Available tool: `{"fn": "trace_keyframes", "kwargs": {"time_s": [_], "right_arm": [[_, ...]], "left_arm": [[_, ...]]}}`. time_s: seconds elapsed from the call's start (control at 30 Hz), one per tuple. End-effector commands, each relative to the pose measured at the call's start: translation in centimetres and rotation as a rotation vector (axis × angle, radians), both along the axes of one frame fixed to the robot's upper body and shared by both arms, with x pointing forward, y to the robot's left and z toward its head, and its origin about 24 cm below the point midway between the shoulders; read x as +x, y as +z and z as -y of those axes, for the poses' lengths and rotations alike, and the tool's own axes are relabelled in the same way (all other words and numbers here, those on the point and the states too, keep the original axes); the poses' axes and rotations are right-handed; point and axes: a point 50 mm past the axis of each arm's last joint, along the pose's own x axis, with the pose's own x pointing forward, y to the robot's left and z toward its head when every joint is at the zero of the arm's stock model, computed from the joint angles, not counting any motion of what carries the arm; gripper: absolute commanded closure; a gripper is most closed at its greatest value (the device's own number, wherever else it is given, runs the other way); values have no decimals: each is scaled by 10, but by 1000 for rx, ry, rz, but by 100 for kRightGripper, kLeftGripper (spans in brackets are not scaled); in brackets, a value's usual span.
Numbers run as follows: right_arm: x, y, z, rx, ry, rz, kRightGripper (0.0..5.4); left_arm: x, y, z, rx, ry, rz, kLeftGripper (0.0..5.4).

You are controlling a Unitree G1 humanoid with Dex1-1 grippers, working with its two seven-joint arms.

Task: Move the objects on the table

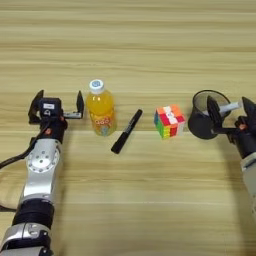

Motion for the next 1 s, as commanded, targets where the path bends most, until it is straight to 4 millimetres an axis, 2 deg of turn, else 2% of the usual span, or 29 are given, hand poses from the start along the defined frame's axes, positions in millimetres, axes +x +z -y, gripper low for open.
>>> {"fn": "trace_keyframes", "kwargs": {"time_s": [0.03, 1.0], "right_arm": [[3, 1, -2, 6, 3, 9, 72], [2, 4, 0, 11, 6, 39, 395]], "left_arm": [[3, 2, -2, 24, -4, -1, 0], [4, 1, -1, 30, -4, -5, 0]]}}
